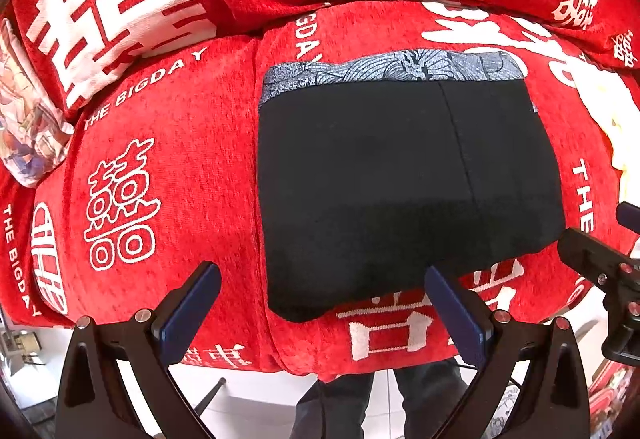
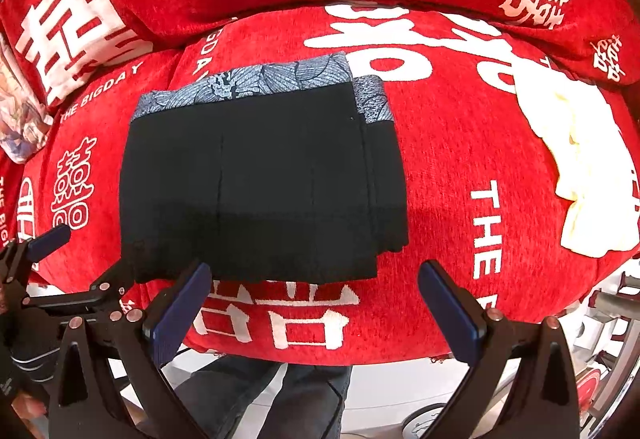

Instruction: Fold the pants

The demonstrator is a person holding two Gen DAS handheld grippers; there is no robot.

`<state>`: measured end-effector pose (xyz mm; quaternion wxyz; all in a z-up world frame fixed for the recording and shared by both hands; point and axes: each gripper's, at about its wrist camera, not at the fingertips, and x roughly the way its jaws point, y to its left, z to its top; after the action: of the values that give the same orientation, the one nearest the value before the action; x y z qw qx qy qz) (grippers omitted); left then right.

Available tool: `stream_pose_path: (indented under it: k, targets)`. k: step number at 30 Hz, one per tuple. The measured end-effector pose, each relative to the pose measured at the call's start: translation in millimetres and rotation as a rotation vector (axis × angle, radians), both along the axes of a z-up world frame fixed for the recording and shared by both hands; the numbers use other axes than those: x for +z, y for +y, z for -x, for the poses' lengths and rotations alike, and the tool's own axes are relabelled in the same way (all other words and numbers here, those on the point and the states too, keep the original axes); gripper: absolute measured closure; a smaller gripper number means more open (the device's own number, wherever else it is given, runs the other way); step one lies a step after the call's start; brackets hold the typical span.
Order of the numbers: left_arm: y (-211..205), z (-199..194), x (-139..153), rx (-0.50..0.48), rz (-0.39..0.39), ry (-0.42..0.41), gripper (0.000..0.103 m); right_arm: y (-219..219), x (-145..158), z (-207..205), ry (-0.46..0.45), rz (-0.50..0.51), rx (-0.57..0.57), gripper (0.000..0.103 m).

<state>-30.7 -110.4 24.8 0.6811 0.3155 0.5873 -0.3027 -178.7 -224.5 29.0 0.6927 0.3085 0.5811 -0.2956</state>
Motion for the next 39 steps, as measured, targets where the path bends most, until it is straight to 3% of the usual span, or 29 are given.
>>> stream_pose_path:
  k: [39]
  targets:
    - [-9.1, 1.2, -10.4, 0.007, -0.019, -0.005, 0.001, -9.7, -12.3, -6.5, 0.018, -0.018, 0.037, 0.0]
